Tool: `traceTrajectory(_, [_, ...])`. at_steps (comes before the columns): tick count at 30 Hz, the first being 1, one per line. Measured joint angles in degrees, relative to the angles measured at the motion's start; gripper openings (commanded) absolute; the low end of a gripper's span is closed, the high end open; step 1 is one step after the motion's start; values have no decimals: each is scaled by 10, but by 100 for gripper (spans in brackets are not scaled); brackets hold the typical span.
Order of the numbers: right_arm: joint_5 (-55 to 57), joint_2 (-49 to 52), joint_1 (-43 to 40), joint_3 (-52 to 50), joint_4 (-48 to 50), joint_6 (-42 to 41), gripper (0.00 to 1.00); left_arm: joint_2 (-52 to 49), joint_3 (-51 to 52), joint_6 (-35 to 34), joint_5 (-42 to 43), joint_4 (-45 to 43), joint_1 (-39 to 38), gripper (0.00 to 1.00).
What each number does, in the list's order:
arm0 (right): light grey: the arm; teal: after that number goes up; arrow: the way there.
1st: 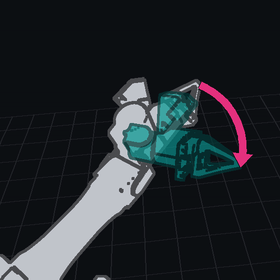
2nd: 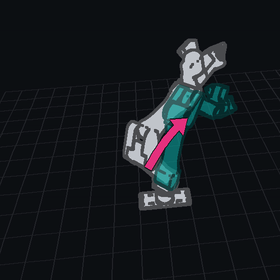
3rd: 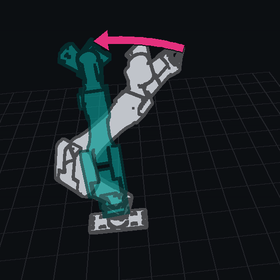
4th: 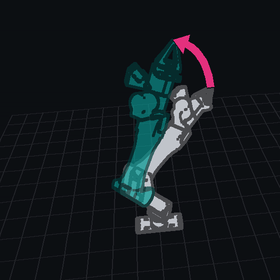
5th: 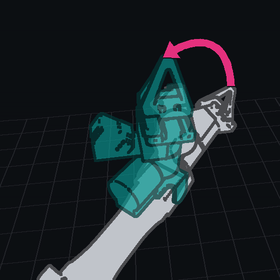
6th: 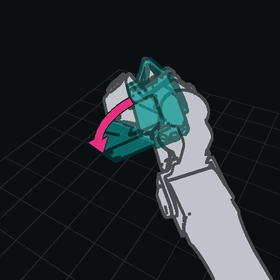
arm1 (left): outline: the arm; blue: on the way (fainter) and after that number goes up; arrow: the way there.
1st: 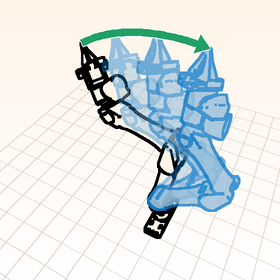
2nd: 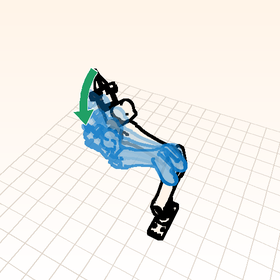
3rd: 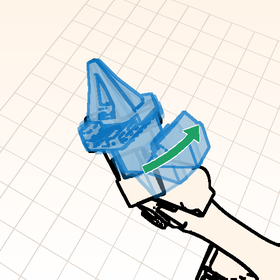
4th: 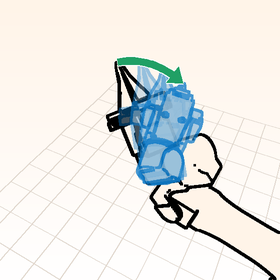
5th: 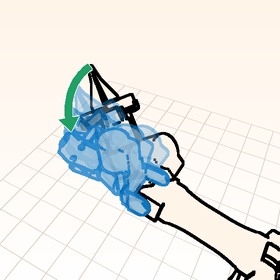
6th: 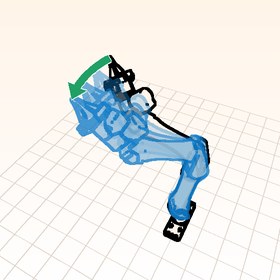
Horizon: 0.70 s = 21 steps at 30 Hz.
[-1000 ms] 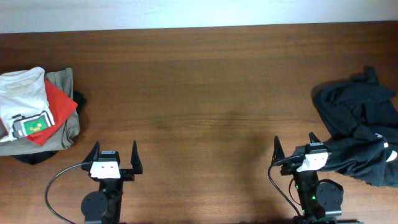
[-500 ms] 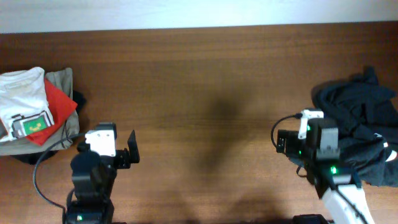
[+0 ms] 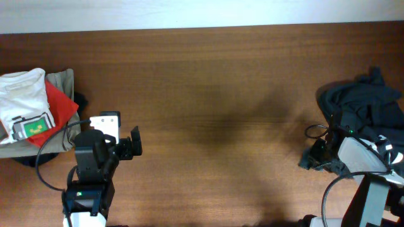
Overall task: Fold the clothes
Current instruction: 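Grasp the black NIKE t-shirt with the right gripper, then drag the black t-shirt leftward to the table center with both grippers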
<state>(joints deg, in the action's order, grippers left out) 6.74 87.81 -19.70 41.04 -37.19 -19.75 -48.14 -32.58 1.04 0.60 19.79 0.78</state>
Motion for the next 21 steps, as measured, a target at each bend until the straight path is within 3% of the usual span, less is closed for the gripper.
traceTrajectory(2, [-90, -1, -5, 1, 11, 41, 4, -1, 0, 0, 0, -32, 0, 99])
traceTrajectory(4, [-292, 14, 42, 1, 20, 133, 4, -1, 0, 0, 0, -73, 0, 99])
traceTrajectory(7, [-436, 19, 215, 47, 52, 207, 6, -9, 0, 0, 0, -108, 0, 99])
traceTrajectory(8, [-450, 19, 308, 68, 129, 211, 7, -15, 0, 0, 0, -115, 0, 99])
traceTrajectory(9, [-455, 20, 367, 84, 191, 201, 48, -39, 0, 0, 0, -139, 0, 99])
traceTrajectory(10, [-439, 20, 414, 89, 247, 186, 50, -63, -1, 0, 3, -183, 0, 99])
traceTrajectory(11, [-410, 20, 448, 92, 292, 170, 99, -88, -2, 0, 16, -213, 0, 99])
traceTrajectory(14, [-347, 20, 458, 98, 282, 155, 99, -138, -2, 0, 77, -252, 0, 99])
traceTrajectory(18, [-292, -47, 314, 104, 123, 151, 99, -143, -3, -14, 166, -276, 0, 99])
traceTrajectory(21, [-271, -114, 210, 107, 44, 150, 99, -167, -4, -61, 188, -239, -33, 99])
